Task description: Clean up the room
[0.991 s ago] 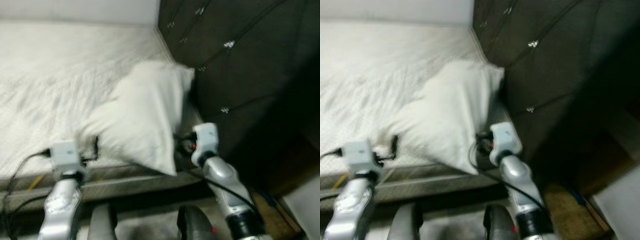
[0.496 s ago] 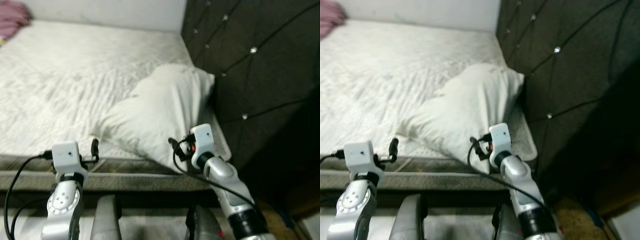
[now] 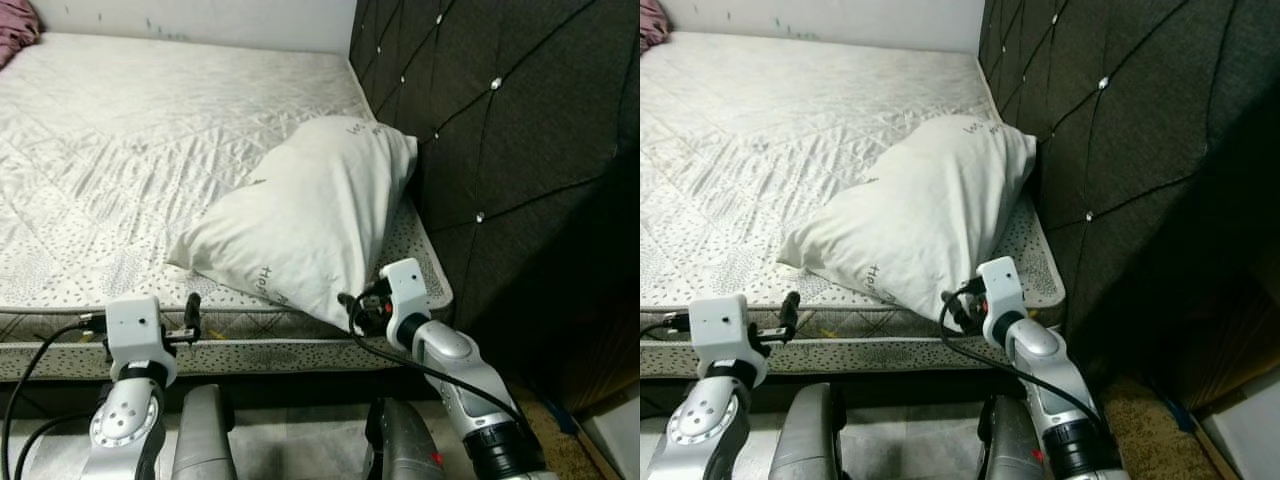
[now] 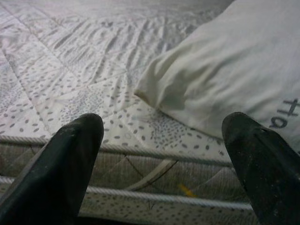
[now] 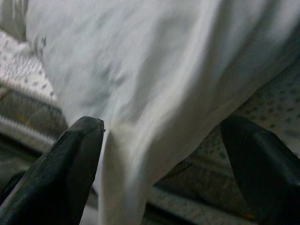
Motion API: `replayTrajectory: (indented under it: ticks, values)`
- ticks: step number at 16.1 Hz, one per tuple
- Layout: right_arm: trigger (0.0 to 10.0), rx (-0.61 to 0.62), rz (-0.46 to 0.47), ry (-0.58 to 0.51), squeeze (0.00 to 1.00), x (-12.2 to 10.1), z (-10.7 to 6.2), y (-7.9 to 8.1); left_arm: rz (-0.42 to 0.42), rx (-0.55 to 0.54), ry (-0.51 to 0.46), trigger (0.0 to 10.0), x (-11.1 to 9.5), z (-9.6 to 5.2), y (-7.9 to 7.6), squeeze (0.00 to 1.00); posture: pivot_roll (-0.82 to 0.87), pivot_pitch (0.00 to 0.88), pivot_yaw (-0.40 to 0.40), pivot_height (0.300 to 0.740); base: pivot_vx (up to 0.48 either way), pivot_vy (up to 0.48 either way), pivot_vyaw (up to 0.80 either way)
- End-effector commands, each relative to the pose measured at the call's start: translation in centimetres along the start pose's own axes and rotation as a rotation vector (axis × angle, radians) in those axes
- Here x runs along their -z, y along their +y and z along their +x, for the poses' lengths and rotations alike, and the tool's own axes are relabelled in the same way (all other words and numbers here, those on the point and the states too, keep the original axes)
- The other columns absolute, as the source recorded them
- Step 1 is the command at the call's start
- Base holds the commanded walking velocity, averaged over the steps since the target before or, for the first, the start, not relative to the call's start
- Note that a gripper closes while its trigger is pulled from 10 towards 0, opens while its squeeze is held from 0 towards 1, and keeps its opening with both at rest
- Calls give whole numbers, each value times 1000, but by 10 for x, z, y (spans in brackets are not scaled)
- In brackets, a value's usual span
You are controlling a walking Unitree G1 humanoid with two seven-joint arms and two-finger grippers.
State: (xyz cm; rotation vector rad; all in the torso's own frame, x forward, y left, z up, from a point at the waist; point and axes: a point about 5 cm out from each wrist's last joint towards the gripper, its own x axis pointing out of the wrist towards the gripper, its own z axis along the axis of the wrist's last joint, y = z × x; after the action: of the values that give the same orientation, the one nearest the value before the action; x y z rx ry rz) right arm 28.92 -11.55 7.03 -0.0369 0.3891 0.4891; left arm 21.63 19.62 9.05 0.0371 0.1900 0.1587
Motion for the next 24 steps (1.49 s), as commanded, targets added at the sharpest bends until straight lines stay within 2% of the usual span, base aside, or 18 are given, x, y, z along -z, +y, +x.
replayTrajectory:
  ticks: [1,6,7,8,10,16,18,22,24]
  values:
    - [10000,-23,-14,18,0,-1,-2,2,12,13,8,10000,-1,-2,-1,0,25,63,-99,564,0,0,0]
    - [10000,-105,2,46,0,-2,6,22,24,29,27,10000,-2,-13,-1,0,66,86,-101,564,0,0,0]
    - [6275,-126,9,40,0,-5,10,27,25,25,34,10000,-2,-15,1,0,72,90,-103,564,0,0,0]
    - [78,-126,21,29,0,-9,14,31,26,21,39,10000,-1,-17,2,0,77,92,-105,564,0,0,0]
    - [0,-90,80,-11,0,-22,27,33,28,16,42,10000,-2,-19,4,0,83,94,-110,564,0,0,0]
    - [0,-4,110,-37,0,-32,39,25,26,22,57,10000,-2,-18,2,0,84,95,-105,564,0,0,0]
    - [0,25,124,-53,0,-37,44,23,22,24,47,10000,-5,-12,0,0,73,109,-87,564,0,0,0]
    - [0,81,142,-69,0,-37,46,14,18,32,29,10000,-8,-5,-3,0,70,69,-79,564,0,0,0]
    - [0,102,130,-80,0,-41,48,4,16,32,23,10000,-9,-1,-4,0,68,47,-81,564,0,0,0]
